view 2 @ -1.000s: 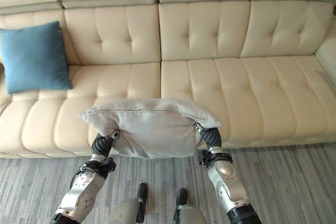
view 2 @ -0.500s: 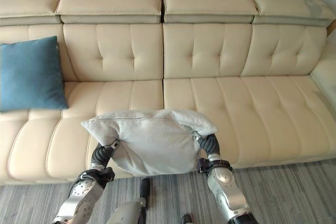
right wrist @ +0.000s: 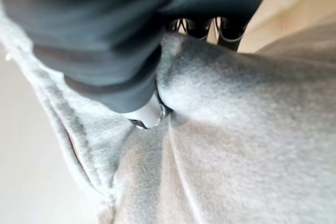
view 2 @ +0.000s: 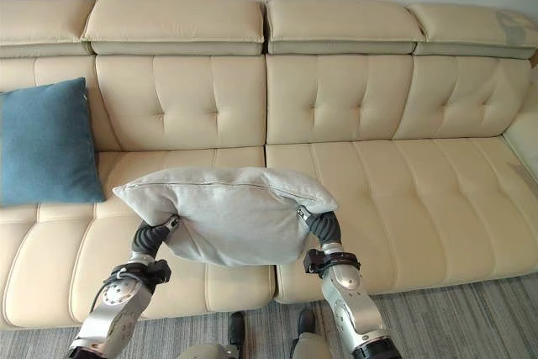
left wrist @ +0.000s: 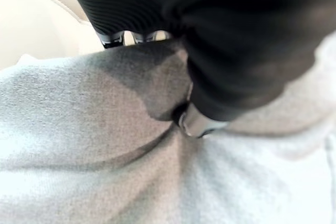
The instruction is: Pick up all the scattered cushions and arrange them neatly on the sofa.
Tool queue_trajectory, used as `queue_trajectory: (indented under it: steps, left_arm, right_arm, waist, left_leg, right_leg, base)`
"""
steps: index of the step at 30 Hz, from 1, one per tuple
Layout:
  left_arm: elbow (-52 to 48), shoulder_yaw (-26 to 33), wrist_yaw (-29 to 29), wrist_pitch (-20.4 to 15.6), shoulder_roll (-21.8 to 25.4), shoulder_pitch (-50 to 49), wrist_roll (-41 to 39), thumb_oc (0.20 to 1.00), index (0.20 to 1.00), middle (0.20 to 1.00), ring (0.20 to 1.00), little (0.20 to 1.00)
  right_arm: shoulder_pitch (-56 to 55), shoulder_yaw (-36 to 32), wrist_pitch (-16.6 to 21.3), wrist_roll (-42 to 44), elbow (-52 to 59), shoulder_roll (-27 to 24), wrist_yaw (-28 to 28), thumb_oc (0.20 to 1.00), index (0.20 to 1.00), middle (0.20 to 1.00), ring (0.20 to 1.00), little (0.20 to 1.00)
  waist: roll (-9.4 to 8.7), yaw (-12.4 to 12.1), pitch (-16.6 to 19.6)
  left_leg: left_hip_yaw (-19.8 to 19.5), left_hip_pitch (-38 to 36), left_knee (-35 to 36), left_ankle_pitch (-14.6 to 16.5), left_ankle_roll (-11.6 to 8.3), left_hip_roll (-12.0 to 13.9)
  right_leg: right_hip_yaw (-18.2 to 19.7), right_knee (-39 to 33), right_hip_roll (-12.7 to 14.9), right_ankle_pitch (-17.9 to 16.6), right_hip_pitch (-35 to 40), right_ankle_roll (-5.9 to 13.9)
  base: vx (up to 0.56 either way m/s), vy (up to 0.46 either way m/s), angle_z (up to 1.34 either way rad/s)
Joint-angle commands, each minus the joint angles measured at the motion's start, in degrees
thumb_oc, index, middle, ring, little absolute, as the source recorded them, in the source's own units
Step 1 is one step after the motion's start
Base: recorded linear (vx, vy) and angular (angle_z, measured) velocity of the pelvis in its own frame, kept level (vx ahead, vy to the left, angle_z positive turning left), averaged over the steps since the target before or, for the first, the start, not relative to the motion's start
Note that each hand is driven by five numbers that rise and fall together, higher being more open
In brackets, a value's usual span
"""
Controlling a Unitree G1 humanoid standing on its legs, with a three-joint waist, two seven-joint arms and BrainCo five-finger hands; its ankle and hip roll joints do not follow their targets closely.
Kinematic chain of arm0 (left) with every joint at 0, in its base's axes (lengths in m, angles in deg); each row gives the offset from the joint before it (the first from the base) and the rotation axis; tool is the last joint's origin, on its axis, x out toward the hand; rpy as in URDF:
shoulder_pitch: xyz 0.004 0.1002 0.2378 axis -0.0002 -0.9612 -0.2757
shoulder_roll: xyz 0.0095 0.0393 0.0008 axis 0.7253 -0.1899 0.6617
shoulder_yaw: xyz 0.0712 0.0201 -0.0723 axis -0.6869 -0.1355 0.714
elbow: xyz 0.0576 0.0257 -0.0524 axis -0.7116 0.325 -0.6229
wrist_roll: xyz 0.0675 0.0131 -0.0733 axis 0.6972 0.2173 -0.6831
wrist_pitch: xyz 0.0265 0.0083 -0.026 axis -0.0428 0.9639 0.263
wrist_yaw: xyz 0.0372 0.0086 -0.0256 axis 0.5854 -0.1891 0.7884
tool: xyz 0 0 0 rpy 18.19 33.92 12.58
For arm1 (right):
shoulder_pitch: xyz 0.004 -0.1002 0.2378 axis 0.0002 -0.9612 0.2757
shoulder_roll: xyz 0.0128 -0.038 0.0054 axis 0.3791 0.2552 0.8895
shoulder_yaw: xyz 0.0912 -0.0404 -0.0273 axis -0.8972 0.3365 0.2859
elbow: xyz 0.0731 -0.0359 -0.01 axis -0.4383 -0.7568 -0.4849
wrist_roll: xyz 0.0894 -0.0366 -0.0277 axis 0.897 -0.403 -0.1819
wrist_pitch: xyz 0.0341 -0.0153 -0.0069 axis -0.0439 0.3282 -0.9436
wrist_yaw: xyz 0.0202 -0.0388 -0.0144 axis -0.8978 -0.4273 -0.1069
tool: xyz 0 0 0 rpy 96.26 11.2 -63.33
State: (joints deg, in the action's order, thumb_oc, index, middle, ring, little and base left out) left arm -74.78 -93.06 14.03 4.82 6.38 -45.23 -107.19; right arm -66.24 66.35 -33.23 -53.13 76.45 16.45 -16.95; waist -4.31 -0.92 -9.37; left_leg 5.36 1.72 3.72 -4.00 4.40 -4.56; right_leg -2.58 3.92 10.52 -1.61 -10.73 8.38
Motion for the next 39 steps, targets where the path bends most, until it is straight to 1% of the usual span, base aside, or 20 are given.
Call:
queue_trajectory:
  steps: [1, 4, 12, 14, 15, 16, 19, 21, 27, 28, 29, 30, 31, 32, 34, 35, 36, 37, 38, 39]
  left_arm:
    - [-3.16, -1.78, -0.54, -6.58, -2.17, 7.23, 2.38, 0.2, 0.2, 0.2, 0.2, 0.2]
    - [-1.72, -2.99, 1.22, -6.34, -2.56, 9.37, 2.76, 0.2, 0.2, 0.2, 0.2, 0.2]
    - [3.43, -4.7, 5.34, -7.21, -2.02, 18.45, 3.63, 0.2, 0.2, 0.2, 0.2, 0.2]
    - [8.45, -6.73, 7.76, -7.74, -0.81, 27.12, 3.15, 0.2, 0.2, 0.2, 0.2, 0.2]
    - [12.97, -8.19, 9.47, -8.23, 0.87, 34.37, 2.79, 0.2, 0.2, 0.2, 0.2, 0.2]
    - [13.15, -8.19, 9.45, -8.31, 0.89, 34.65, 2.74, 0.2, 0.2, 0.2, 0.2, 0.2]
    - [20.14, -10.66, 10.75, -8.88, 3.5, 44.2, 2.11, 0.2, 0.2, 0.2, 0.2, 0.2]
    - [26.3, -12.27, 10.91, -9.35, 6.44, 52.45, 1.27, 0.2, 0.2, 0.2, 0.2, 0.2]
    - [35.6, -14.46, 10.06, -8.33, 7.6, 59.42, 0.68, 0.2, 0.2, 0.2, 0.2, 0.2]
    - [40.27, -15.13, 9.49, -7.83, 7.62, 62.17, 0.0, 0.413, 0.413, 0.413, 0.413, 0.413]
    - [40.34, -15.14, 9.45, -7.86, 7.63, 62.26, -0.03, 0.529, 0.529, 0.529, 0.529, 0.529]
    - [43.73, -15.88, 9.09, -7.36, 7.55, 64.28, -0.12, 1.0, 1.0, 1.0, 1.0, 1.0]
    - [48.08, -16.78, 8.41, -6.55, 7.73, 67.29, -1.22, 1.0, 1.0, 1.0, 1.0, 1.0]
    - [48.14, -16.78, 8.38, -6.57, 7.74, 67.36, -1.24, 1.0, 1.0, 1.0, 1.0, 1.0]
    - [51.53, -16.22, 7.73, -6.03, 8.43, 70.26, -4.95, 1.0, 1.0, 1.0, 1.0, 1.0]
    - [53.96, -15.05, 7.26, -5.68, 9.55, 73.01, -10.36, 1.0, 1.0, 1.0, 1.0, 1.0]
    - [54.06, -15.07, 7.2, -5.71, 9.56, 73.13, -10.42, 1.0, 1.0, 1.0, 1.0, 1.0]
    - [55.27, -13.15, 7.05, -5.65, 9.94, 73.83, -15.12, 1.0, 1.0, 1.0, 1.0, 1.0]
    - [53.13, -8.81, 7.5, -6.64, 10.84, 73.64, -23.3, 1.0, 1.0, 1.0, 1.0, 1.0]
    - [53.03, -8.83, 7.53, -6.62, 10.86, 73.56, -23.34, 1.0, 1.0, 1.0, 1.0, 1.0]
  right_arm:
    - [6.63, 0.24, 5.7, 1.19, 4.89, -0.31, 1.23, 0.2, 0.2, 0.2, 0.2, 0.2]
    - [9.15, 1.83, 4.92, 0.22, 3.16, -1.2, 0.04, 0.2, 0.2, 0.2, 0.2, 0.2]
    - [19.3, 4.07, 4.86, -0.11, -2.82, -1.89, -3.53, 0.2, 0.2, 0.2, 0.2, 0.2]
    - [27.24, 6.1, 5.1, 0.57, -7.69, -1.45, -5.84, 0.2, 0.2, 0.2, 0.2, 0.2]
    - [33.37, 7.4, 5.36, 1.22, -11.68, -1.95, -7.48, 0.2, 0.2, 0.2, 0.2, 0.2]
    - [33.64, 7.36, 5.43, 1.27, -11.86, -1.96, -7.46, 0.2, 0.2, 0.2, 0.2, 0.2]
    - [42.56, 8.94, 5.64, 2.3, -18.17, -3.67, -9.04, 0.2, 0.2, 0.2, 0.2, 0.2]
    - [50.18, 10.18, 6.0, 4.19, -24.98, -4.16, -10.23, 0.2, 0.2, 0.2, 0.2, 0.2]
    - [57.37, 12.26, 5.05, 4.64, -34.33, -4.72, -10.79, 0.2, 0.2, 0.2, 0.2, 0.2]
    - [60.01, 13.33, 4.3, 4.71, -39.38, -4.38, -11.11, 0.2, 0.2, 0.2, 0.2, 0.2]
    - [60.1, 13.32, 4.33, 4.73, -39.46, -4.38, -11.08, 0.2, 0.2, 0.2, 0.2, 0.2]
    - [62.29, 14.34, 3.48, 3.85, -43.38, -4.85, -11.3, 0.953, 0.953, 0.953, 0.953, 0.953]
    - [66.31, 15.83, 1.23, 1.7, -49.24, -5.65, -12.12, 1.0, 1.0, 1.0, 1.0, 1.0]
    - [66.38, 15.82, 1.25, 1.71, -49.29, -5.65, -12.1, 1.0, 1.0, 1.0, 1.0, 1.0]
    - [69.56, 16.61, -0.92, 1.49, -52.97, -7.44, -12.35, 1.0, 1.0, 1.0, 1.0, 1.0]
    - [72.39, 16.03, -1.87, 2.51, -55.84, -8.98, -13.72, 1.0, 1.0, 1.0, 1.0, 1.0]
    - [72.5, 16.03, -1.85, 2.53, -55.92, -8.98, -13.69, 1.0, 1.0, 1.0, 1.0, 1.0]
    - [73.44, 15.06, -1.81, 4.07, -56.67, -9.37, -14.77, 1.0, 1.0, 1.0, 1.0, 1.0]
    - [73.02, 9.83, 0.06, 9.71, -54.44, -9.78, -18.04, 1.0, 1.0, 1.0, 1.0, 1.0]
    - [72.91, 9.81, 0.02, 9.72, -54.29, -9.79, -18.13, 1.0, 1.0, 1.0, 1.0, 1.0]
  waist:
    - [0.89, 0.13, 2.42]
    - [1.12, 0.26, 3.56]
    - [1.11, 0.06, 3.16]
    - [1.02, -0.01, 1.51]
    - [0.97, -0.02, -0.23]
    - [0.95, -0.02, -0.28]
    - [0.58, -0.13, -2.68]
    - [0.18, 0.04, -4.35]
    - [0.04, 0.18, -5.77]
    - [0.01, 0.25, -6.29]
    - [0.01, 0.26, -6.33]
    - [0.11, 0.24, -6.64]
    - [0.3, 0.21, -6.89]
    - [0.3, 0.21, -6.96]
    - [0.49, 0.23, -7.11]
    - [0.69, 0.21, -6.74]
    - [0.69, 0.2, -6.83]
    - [0.89, 0.15, -6.62]
    - [1.13, 0.06, -6.11]
    - [1.11, 0.08, -6.06]
  left_leg:
    - [-1.43, -0.5, 0.06, 4.5, -5.17, 4.8]
    - [-2.29, -1.78, 1.28, 4.7, -5.88, 5.29]
    - [-3.14, -1.29, 1.28, 4.87, -6.69, 5.83]
    - [-3.49, 0.63, 1.28, 4.18, -7.06, 6.27]
    - [-3.77, 3.4, 1.27, 3.34, -7.26, 6.54]
    - [-3.77, 3.56, 1.25, 3.31, -7.26, 6.54]
    - [-4.07, 8.24, -0.13, 2.19, -7.61, 6.88]
    - [-4.44, 14.09, -2.66, 1.65, -7.97, 7.11]
    - [-5.05, 18.75, -3.64, 0.95, -8.52, 7.22]
    - [-5.13, 19.41, -3.49, 0.55, -8.62, 7.21]
    - [-5.13, 19.42, -3.49, 0.54, -8.62, 7.21]
    - [-5.07, 19.65, -3.25, 0.2, -8.72, 7.18]
    - [-5.15, 19.65, -2.45, -0.38, -8.86, 7.21]
    - [-5.15, 19.62, -2.43, -0.39, -8.86, 7.22]
    - [-5.28, 19.25, -1.09, -1.19, -9.18, 7.27]
    - [-5.37, 18.87, 0.23, -1.66, -9.36, 7.31]
    - [-5.37, 18.85, 0.23, -1.66, -9.36, 7.31]
    - [-5.39, 18.6, 0.48, -1.65, -9.44, 7.28]
    - [-5.56, 18.11, 0.88, -1.4, -9.64, 7.19]
    - [-5.58, 18.24, 0.98, -1.73, -9.61, 7.16]
  right_leg:
    - [-1.71, -2.64, -3.09, 3.03, 7.05, 0.11]
    - [-2.9, -4.04, -3.41, 3.44, 9.36, -0.36]
    - [-3.64, -4.6, -3.79, 4.12, 9.82, -0.96]
    - [-3.66, -4.0, -4.21, 4.13, 7.69, -1.21]
    - [-3.27, -3.09, -4.54, 3.98, 4.61, -1.41]
    - [-3.25, -2.97, -4.53, 4.0, 4.4, -1.42]
    - [-2.92, -1.31, -4.98, 3.41, -0.14, -1.65]
    - [-2.87, -0.13, -5.05, 2.66, -4.95, -1.7]
    - [-3.33, 0.57, -4.97, 2.41, -9.13, -1.77]
    - [-3.37, 0.62, -5.07, 2.21, -9.85, -1.81]
    - [-3.38, 0.63, -5.06, 2.21, -9.86, -1.81]
    - [-3.44, 0.57, -5.16, 2.01, -10.23, -1.78]
    - [-3.68, 0.11, -5.32, 1.78, -10.39, -1.73]
    - [-3.69, 0.1, -5.32, 1.78, -10.36, -1.73]
    - [-3.95, -0.77, -5.59, 1.41, -10.15, -1.58]
    - [-4.0, -1.51, -5.76, 1.1, -9.99, -1.47]
    - [-4.01, -1.53, -5.77, 1.08, -9.96, -1.47]
    - [-4.0, -1.92, -5.88, 1.02, -9.7, -1.43]
    - [-4.06, -2.77, -6.06, 1.03, -9.06, -1.25]
    - [-4.09, -2.88, -6.03, 0.74, -9.17, -1.25]
  base:
    - [0.14, -0.067, 0.07]
    - [0.16, -0.097, -0.07]
    - [0.06, -0.042, 0.07]
    - [-0.12, -0.041, 0.11]
    - [-0.15, -0.026, 0.07]
    - [-0.17, -0.021, 0.07]
    - [-0.11, -0.026, 0.06]
    - [-0.1, -0.034, 0.11]
    - [-0.01, -0.011, 0.03]
    - [0.0, 0.0, 0.0]
    - [-0.02, -0.006, 0.03]
    - [-0.01, -0.007, 0.03]
    - [-0.01, -0.007, 0.03]
    - [0.0, -0.025, 0.04]
    - [0.01, -0.011, 0.02]
    - [0.0, 0.0, 0.0]
    - [0.0, 0.0, 0.0]
    - [0.0, 0.0, 0.0]
    - [0.0, 0.0, 0.0]
    - [0.03, 0.002, -0.03]
